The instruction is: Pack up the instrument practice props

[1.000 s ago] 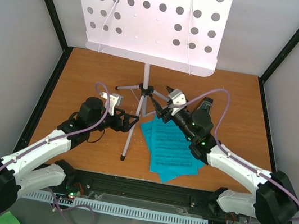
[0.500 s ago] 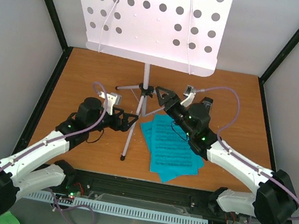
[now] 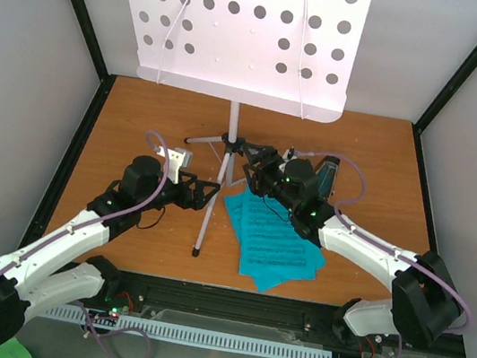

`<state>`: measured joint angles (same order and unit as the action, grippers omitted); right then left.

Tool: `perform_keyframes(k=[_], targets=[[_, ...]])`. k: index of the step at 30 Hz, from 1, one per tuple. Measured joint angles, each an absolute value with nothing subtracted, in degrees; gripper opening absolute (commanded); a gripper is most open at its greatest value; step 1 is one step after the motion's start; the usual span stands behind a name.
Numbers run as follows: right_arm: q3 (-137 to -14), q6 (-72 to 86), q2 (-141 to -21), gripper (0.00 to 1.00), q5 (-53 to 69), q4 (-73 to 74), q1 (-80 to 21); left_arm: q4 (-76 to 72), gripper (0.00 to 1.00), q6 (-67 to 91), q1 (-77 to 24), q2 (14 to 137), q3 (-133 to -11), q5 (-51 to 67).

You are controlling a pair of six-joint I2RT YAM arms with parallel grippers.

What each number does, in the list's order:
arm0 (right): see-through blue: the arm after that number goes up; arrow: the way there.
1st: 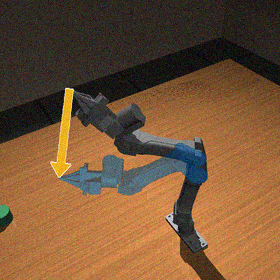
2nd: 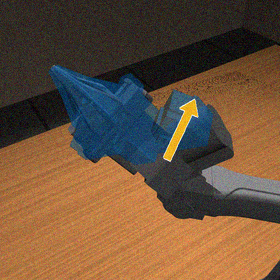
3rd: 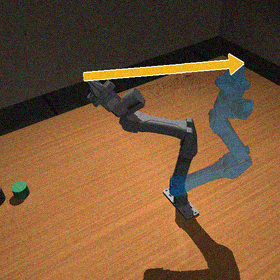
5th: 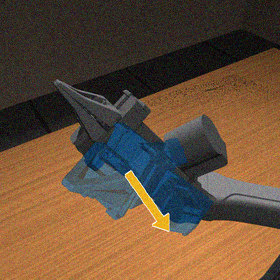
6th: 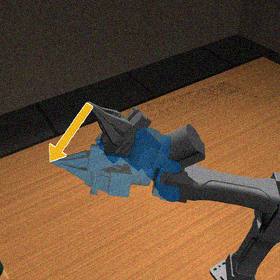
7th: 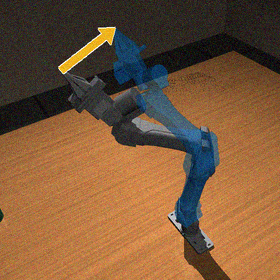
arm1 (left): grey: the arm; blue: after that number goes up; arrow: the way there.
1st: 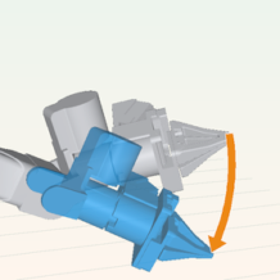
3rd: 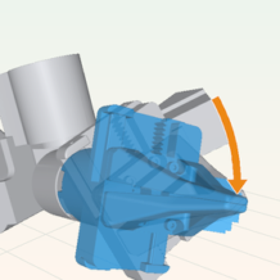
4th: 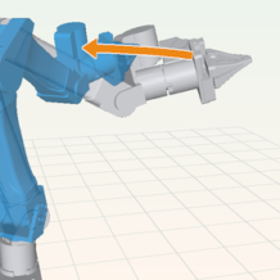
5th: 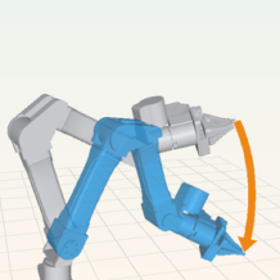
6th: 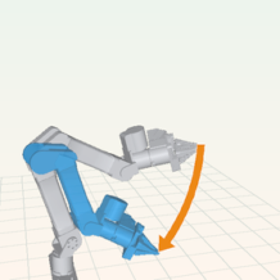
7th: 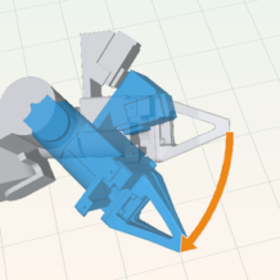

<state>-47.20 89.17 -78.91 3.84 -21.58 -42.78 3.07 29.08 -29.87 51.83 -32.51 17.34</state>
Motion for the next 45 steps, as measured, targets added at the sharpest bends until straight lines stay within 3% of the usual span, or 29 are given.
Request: perform_keyframes(k=[6,22,24,28,33,35,45], targets=[[-47.46,93.19,-81.03,0.61,4.21,-22.09,-42.78,3.2,1.0,29.06,-29.87,51.4,-32.51,17.34],[-50.15,93.93,-82.83,0.15,5.1,-21.93,-42.83,3.53,1.0,29.06,-29.87,51.68,-32.51,17.37],[-50.15,93.97,-82.83,0.14,5.02,-21.71,-42.78,3.53,1.0,29.06,-29.87,51.9,-32.51,17.39],[-50.15,94.04,-82.83,0.24,4.91,-21.74,-42.78,3.53,0.99,29.06,-29.87,52.14,-32.51,17.39],[-50.15,93.69,-82.83,0.05,4.64,-21.82,-42.78,3.53,0.99,29.06,-29.87,52.18,-32.53,17.39],[-50.13,93.06,-82.83,0.03,4.56,-21.93,-42.78,3.53,0.99,29.06,-29.87,52.29,-32.53,17.39],[-48.95,73.01,-82.85,0.05,2.96,-24.93,-42.85,3.53,0.99,29.06,-29.87,52.51,-33.17,17.41]])
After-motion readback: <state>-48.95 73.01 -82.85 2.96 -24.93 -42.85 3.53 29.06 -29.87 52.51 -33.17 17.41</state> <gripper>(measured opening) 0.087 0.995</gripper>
